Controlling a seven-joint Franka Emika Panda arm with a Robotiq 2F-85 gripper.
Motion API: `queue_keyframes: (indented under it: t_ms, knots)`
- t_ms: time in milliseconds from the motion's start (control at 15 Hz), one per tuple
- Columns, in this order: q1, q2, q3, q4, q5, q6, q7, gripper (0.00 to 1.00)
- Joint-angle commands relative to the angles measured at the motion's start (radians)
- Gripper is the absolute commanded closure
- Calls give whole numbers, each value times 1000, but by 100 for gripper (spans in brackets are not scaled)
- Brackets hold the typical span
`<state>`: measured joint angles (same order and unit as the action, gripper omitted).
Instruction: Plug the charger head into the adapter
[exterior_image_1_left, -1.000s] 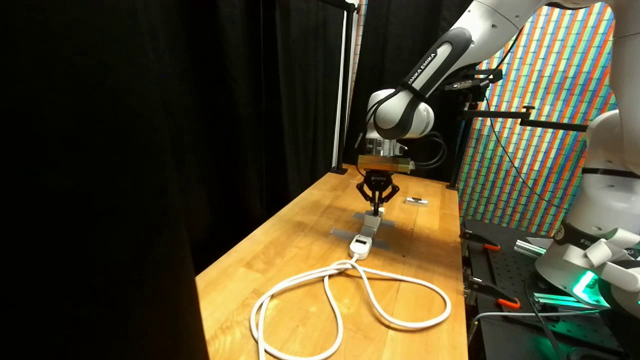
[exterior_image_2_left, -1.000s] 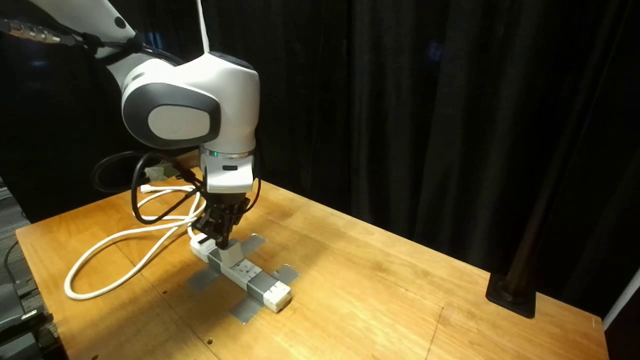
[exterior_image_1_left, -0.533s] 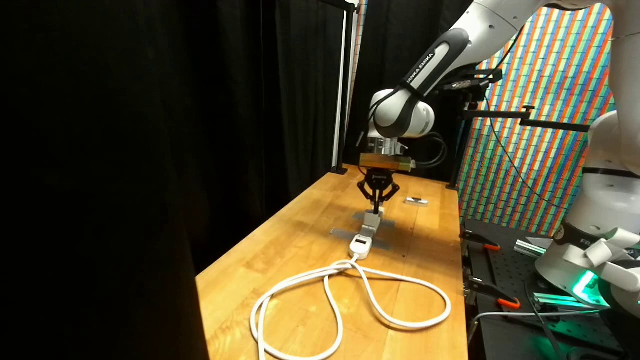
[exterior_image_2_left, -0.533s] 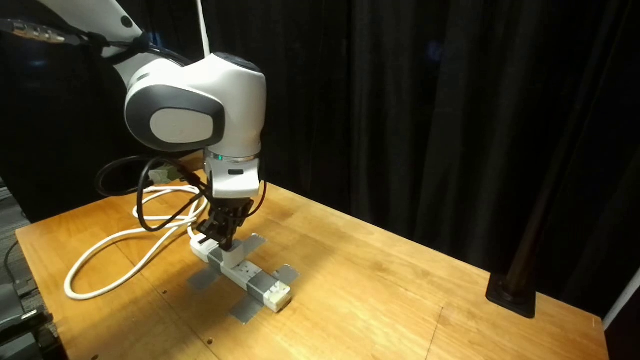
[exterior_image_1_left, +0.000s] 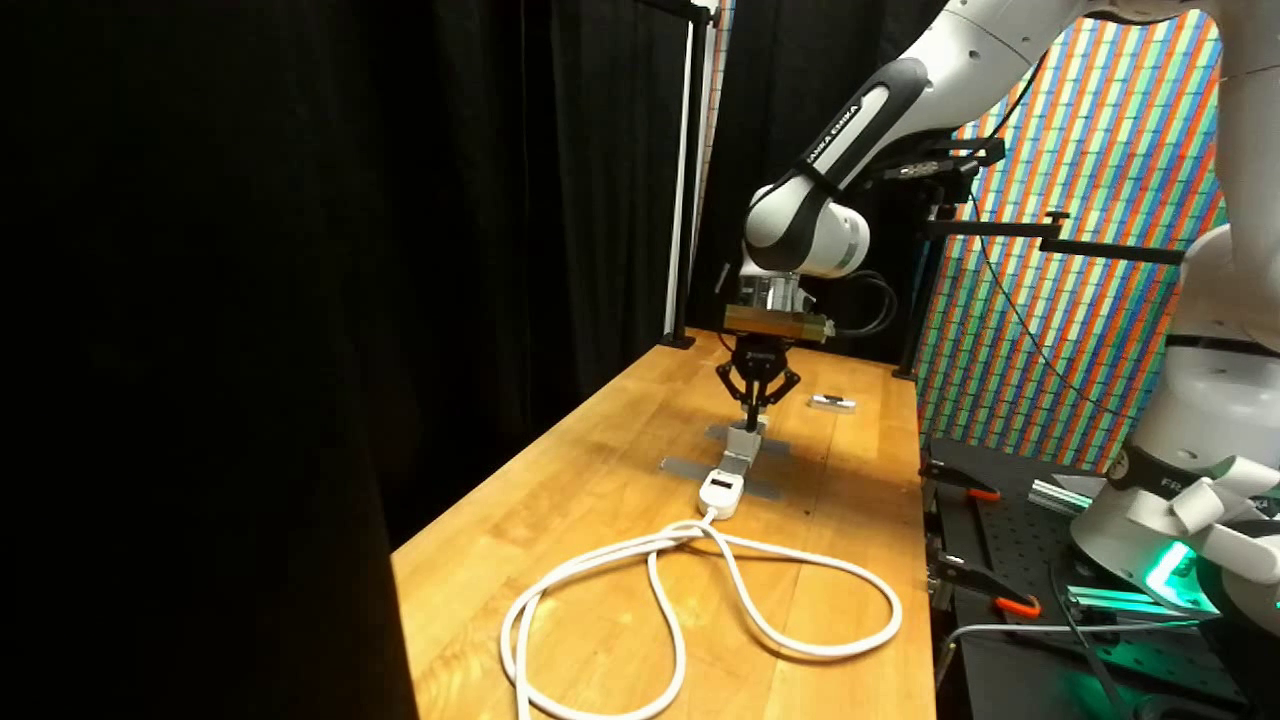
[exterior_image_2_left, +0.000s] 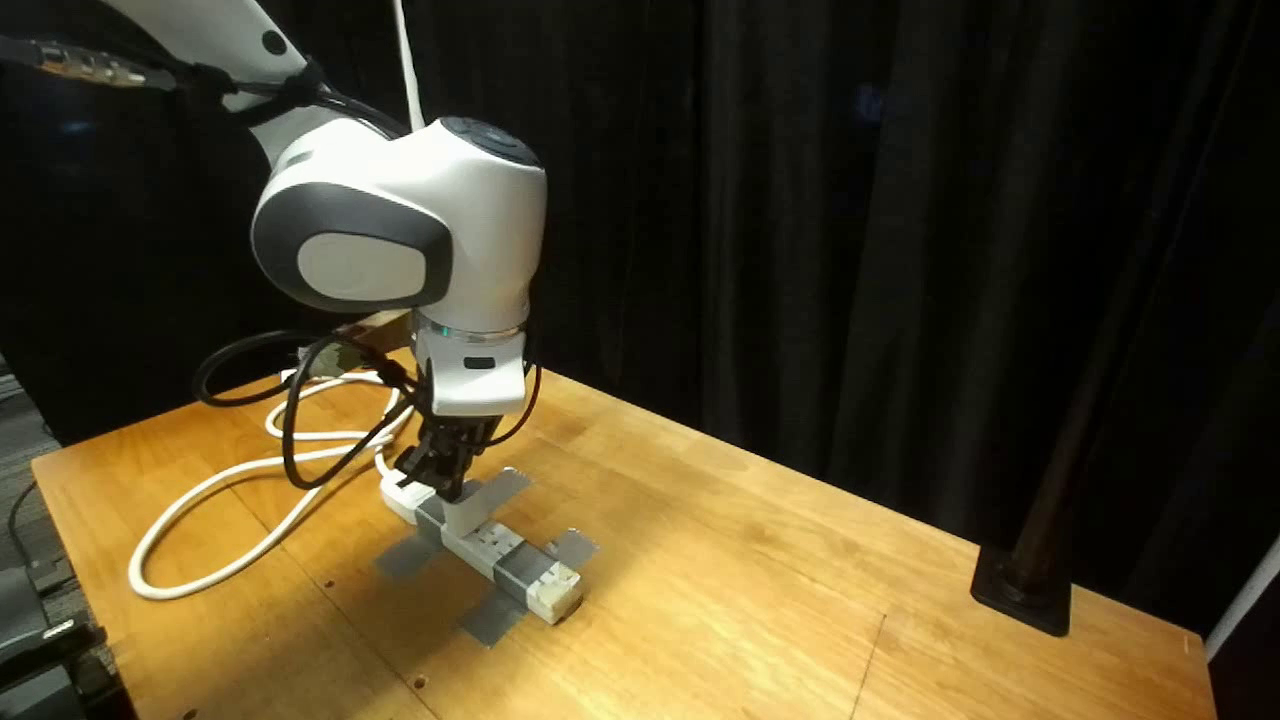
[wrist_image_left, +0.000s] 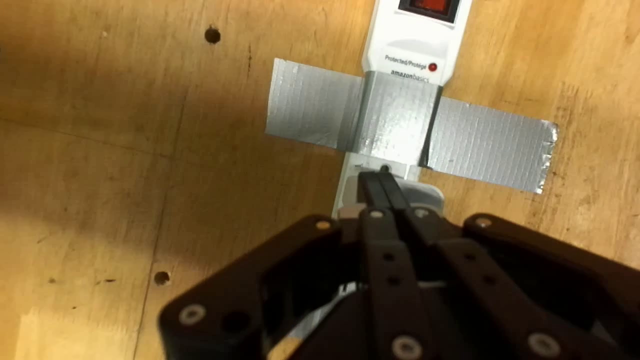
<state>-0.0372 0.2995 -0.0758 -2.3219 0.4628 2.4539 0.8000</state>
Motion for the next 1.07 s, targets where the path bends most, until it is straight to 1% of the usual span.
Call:
queue_keyframes:
  t_ms: [0,333,400,467,600,800,1000]
  knots:
    - [-24,107,34,49,81,30,-87,96]
    - [-40,115,28,51,137,10,-145,97]
    - [-43,102,26,46,144,7,-156,96]
    - [-48,78,24,38,156,-8,-171,71]
    - [-43,38,13,17,152,-9,-175,68]
    - [-34,-22,0,-15,130,5,-168,47]
    - [-34,-82,-7,-47,120,12,-170,22]
